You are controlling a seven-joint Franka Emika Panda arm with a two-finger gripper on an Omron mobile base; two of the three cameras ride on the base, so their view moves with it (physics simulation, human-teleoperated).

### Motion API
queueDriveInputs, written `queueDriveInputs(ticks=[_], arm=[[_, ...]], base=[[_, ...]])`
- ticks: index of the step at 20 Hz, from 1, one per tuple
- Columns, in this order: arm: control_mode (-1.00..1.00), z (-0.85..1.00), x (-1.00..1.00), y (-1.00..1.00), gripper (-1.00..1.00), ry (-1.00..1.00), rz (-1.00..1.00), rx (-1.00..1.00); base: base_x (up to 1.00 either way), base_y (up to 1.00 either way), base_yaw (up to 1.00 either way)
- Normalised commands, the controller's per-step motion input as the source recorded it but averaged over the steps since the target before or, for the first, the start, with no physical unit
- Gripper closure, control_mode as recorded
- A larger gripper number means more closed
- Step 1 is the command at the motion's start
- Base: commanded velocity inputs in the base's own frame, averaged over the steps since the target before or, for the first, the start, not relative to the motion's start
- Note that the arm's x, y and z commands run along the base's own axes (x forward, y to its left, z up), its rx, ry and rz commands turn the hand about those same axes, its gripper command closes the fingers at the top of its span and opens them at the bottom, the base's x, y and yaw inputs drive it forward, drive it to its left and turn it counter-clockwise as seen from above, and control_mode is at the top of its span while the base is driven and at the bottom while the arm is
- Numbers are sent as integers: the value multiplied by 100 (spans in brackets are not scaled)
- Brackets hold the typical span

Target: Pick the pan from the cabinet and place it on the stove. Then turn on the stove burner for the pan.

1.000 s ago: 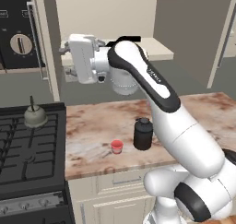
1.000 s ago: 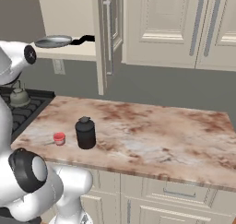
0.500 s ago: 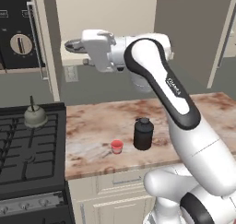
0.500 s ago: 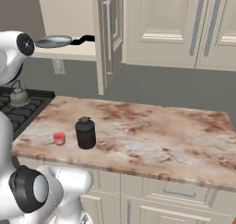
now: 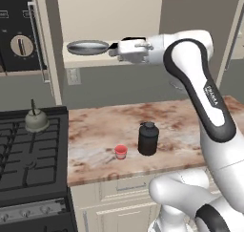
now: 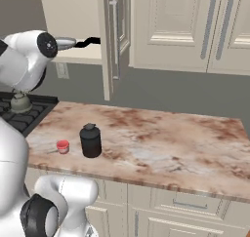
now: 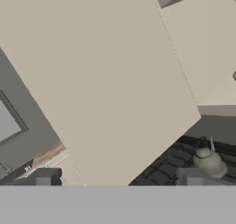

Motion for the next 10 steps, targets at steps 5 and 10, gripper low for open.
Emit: queueDriveInputs(ticks=[5,10], arm=[[-100,2,8,-25,-100,-29,-2,-27],[-100,0,21,-4,-100,-21,-7,-30]], base=[[0,0,0],[0,0,0]])
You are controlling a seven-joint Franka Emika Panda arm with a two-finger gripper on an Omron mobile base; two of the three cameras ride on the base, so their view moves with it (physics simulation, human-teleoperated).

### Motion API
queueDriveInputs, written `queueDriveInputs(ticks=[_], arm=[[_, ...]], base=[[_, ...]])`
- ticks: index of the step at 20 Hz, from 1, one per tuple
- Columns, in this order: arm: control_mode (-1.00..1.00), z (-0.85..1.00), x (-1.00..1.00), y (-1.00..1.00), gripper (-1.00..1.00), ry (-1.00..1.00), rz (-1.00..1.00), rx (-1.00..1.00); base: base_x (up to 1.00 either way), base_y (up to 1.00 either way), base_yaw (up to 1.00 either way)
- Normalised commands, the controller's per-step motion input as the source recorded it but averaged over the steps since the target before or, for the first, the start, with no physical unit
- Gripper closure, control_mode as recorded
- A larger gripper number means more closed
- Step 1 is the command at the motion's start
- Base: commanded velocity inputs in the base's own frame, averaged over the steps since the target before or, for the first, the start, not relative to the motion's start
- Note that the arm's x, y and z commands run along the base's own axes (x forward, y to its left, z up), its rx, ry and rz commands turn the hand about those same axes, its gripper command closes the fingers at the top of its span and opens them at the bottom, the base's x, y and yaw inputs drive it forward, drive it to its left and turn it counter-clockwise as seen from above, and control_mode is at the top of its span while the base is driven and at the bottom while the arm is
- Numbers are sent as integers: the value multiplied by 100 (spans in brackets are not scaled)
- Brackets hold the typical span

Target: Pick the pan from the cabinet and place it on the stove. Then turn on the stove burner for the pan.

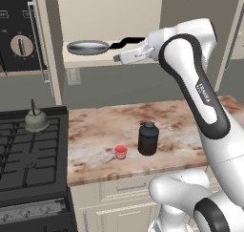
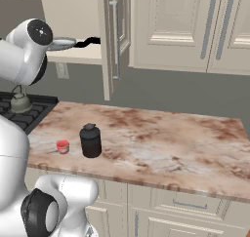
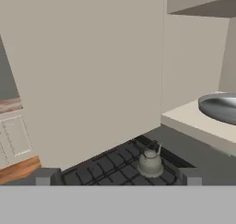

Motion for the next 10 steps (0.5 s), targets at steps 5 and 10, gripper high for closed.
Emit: queueDriveInputs(ticks=[5,10], arm=[[-100,0,8,-14,-100,-21,-7,-20],[-100,0,3,-14,-100,-17,-11,-12]], base=[[0,0,0],[0,0,0]])
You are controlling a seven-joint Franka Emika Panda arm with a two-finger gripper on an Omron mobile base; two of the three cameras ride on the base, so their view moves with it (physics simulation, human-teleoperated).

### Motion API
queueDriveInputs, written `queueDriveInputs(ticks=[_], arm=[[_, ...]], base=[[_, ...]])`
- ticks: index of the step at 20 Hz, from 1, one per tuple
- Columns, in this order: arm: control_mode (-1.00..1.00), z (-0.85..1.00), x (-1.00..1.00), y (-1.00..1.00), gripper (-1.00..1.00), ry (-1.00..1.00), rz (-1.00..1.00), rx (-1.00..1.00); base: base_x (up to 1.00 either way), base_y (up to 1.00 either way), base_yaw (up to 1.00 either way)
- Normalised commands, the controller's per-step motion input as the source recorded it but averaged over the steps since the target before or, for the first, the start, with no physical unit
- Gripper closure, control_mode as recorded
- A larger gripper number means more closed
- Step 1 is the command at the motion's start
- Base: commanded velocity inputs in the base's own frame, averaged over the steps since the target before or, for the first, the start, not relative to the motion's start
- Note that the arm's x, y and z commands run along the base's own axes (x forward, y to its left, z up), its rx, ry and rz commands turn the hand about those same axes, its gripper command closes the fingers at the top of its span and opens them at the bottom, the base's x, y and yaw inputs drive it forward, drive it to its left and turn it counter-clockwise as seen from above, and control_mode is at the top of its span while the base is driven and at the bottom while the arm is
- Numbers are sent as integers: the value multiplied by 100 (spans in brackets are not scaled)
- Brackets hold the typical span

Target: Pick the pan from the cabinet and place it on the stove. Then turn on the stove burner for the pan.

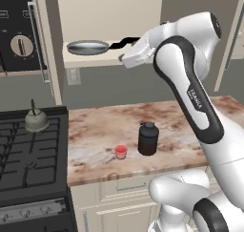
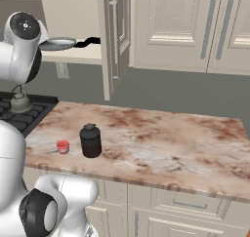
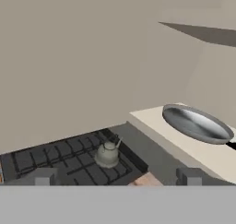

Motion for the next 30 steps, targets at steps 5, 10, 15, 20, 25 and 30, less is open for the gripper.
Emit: queueDriveInputs(ticks=[5,10,15,20,25,30], arm=[[-100,5,3,-2,-100,-18,-13,-16],[-100,4,2,0,-100,-10,-24,-12],[-100,9,1,-8,-100,-2,-23,-8],[-100,4,1,-26,-100,-4,-19,-9],[-100,0,0,-32,-100,-12,-9,-16],[-100,0,1,-48,-100,-8,-5,-13]], base=[[0,0,0],[0,0,0],[0,0,0],[0,0,0],[0,0,0],[0,0,0]])
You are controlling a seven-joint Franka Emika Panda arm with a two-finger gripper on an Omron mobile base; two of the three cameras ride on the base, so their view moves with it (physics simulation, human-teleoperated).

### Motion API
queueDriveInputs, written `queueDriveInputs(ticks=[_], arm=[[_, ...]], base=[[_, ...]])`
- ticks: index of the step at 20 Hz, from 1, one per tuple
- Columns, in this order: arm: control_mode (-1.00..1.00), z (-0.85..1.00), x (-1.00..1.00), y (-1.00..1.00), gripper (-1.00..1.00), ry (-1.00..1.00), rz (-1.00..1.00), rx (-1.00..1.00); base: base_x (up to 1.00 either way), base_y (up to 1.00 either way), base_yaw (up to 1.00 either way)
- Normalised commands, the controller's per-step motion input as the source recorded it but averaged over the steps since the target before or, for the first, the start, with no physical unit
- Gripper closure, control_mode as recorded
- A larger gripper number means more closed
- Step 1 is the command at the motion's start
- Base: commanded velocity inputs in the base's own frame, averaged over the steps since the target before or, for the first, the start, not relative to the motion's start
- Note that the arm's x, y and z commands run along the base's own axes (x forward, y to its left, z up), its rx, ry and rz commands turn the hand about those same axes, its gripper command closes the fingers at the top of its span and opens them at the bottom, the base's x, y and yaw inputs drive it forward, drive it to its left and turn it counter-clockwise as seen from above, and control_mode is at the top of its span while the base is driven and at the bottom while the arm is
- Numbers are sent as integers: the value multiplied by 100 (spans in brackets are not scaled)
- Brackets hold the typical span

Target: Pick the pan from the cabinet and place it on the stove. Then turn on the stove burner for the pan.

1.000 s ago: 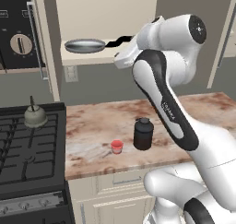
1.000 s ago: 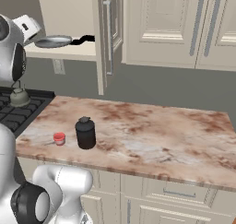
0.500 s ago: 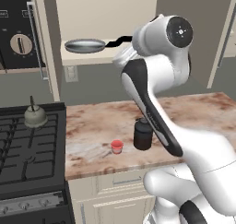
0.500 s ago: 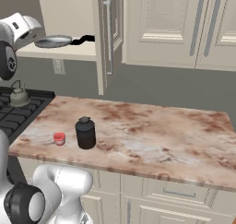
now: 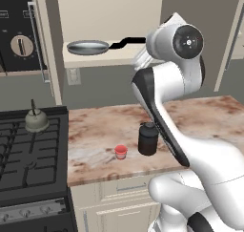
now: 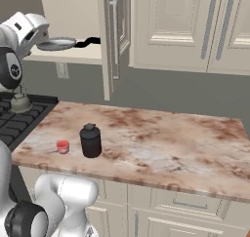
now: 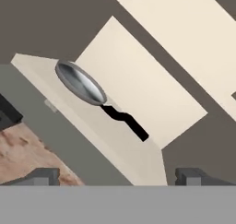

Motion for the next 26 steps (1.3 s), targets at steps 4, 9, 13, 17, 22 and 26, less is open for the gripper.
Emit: queueDriveInputs(ticks=[4,9,13,17,22,26], arm=[[-100,0,10,-40,-100,0,-9,-9],[-100,0,17,-25,-100,2,-14,-9],[-100,0,29,-18,-100,0,-13,-8],[-100,-1,30,-13,-100,1,-11,-6],[-100,-9,26,-2,-100,4,-3,-3],[-100,-18,33,0,-100,5,0,-1]], base=[[0,0,0],[0,0,0],[0,0,0],[0,0,0],[0,0,0],[0,0,0]])
